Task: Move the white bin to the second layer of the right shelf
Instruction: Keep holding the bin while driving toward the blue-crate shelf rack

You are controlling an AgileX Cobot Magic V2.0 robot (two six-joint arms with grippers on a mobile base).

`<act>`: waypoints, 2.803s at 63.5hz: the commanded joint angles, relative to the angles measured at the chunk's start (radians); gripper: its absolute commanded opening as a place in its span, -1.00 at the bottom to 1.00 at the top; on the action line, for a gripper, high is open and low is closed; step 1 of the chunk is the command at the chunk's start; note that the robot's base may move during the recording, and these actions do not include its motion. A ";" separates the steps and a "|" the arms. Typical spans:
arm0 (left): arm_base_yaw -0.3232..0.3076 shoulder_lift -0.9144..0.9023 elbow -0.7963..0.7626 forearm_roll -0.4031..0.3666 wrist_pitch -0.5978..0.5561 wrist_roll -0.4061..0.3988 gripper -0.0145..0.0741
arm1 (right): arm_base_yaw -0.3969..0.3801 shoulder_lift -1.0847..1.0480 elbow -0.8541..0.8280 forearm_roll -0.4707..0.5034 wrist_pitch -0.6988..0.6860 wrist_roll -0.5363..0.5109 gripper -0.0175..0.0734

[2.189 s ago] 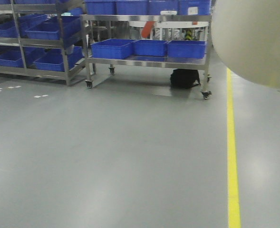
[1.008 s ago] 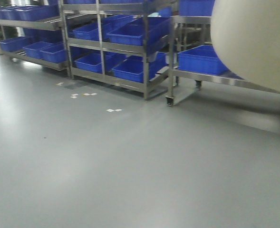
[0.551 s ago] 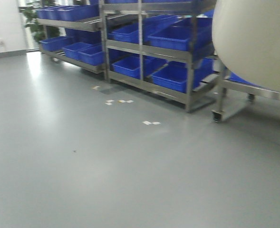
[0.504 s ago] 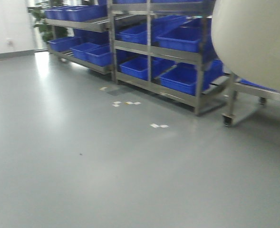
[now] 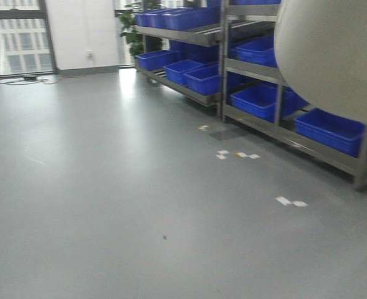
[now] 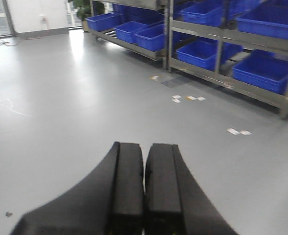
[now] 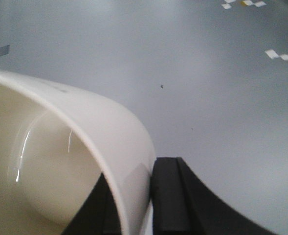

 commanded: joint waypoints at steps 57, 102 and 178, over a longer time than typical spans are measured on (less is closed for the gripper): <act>-0.002 -0.014 0.027 0.000 -0.086 -0.005 -0.48 | -0.009 0.001 -0.031 -0.005 -0.090 -0.002 -0.49; -0.002 -0.014 0.027 0.000 -0.086 -0.005 -0.48 | -0.009 0.003 -0.031 -0.005 -0.090 -0.002 -0.49; -0.002 -0.014 0.027 0.000 -0.086 -0.005 -0.48 | -0.009 0.004 -0.031 -0.009 -0.085 -0.002 -0.49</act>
